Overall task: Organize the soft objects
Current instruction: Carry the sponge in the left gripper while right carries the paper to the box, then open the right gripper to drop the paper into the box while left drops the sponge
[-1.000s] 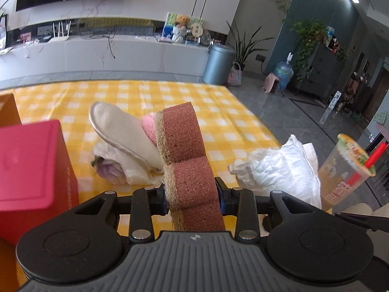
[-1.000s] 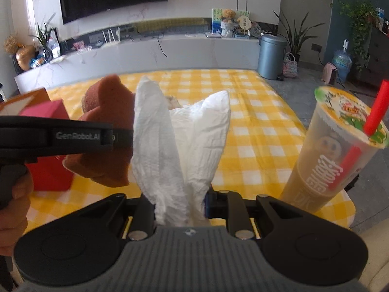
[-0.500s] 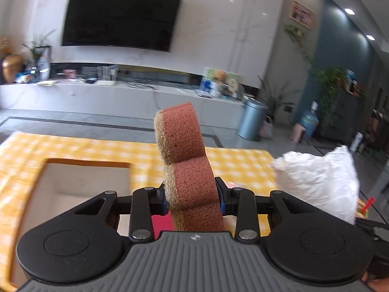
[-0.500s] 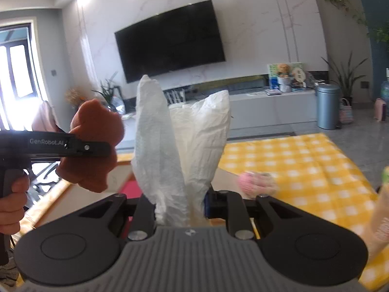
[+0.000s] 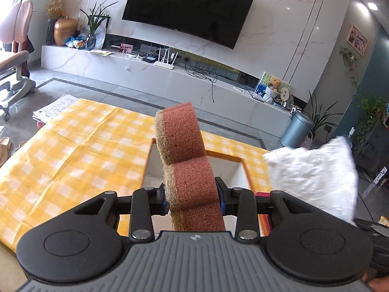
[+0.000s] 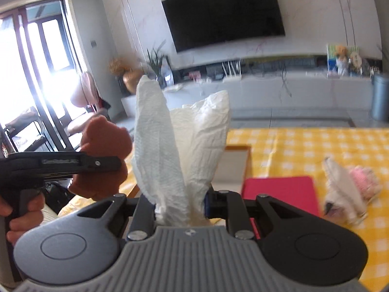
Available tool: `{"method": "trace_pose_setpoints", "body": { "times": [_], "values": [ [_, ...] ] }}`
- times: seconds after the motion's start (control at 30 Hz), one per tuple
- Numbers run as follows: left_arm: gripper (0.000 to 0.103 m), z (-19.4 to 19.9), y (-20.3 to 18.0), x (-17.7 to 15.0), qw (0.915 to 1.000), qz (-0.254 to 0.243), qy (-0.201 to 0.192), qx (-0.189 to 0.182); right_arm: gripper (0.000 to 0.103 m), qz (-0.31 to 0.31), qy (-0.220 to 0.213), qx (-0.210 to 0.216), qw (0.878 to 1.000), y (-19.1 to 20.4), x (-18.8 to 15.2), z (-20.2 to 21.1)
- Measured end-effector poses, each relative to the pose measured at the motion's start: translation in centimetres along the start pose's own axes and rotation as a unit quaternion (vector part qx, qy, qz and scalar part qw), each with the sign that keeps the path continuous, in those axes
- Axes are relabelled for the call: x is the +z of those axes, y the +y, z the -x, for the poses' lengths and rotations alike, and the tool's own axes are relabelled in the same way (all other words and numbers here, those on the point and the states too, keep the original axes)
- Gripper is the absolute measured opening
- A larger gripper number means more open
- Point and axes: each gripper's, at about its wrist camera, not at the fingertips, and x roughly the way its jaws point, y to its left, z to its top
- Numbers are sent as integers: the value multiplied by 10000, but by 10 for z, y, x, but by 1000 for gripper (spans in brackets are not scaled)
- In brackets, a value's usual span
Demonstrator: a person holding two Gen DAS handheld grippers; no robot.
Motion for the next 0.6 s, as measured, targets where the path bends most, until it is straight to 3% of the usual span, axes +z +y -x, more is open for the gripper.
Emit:
{"method": "trace_pose_setpoints", "body": {
  "times": [0.07,0.13,0.4,0.53,0.6],
  "values": [
    [40,-4,10,-6,9988,-447,-70,176,17,-295,422,318,9982,4,-1,-33],
    [40,-11,20,-8,9986,-433,-63,311,17,-485,714,575,9946,12,-3,-63],
    [40,-23,65,-8,9996,209,-120,112,18,-718,1599,128,9844,37,-12,-175],
    [40,-30,79,-8,9989,456,13,83,18,-723,1763,-20,9817,45,-15,-203],
    [40,-31,78,-9,9989,454,31,80,25,-704,1836,-3,9805,48,-16,-211]
  ]
}}
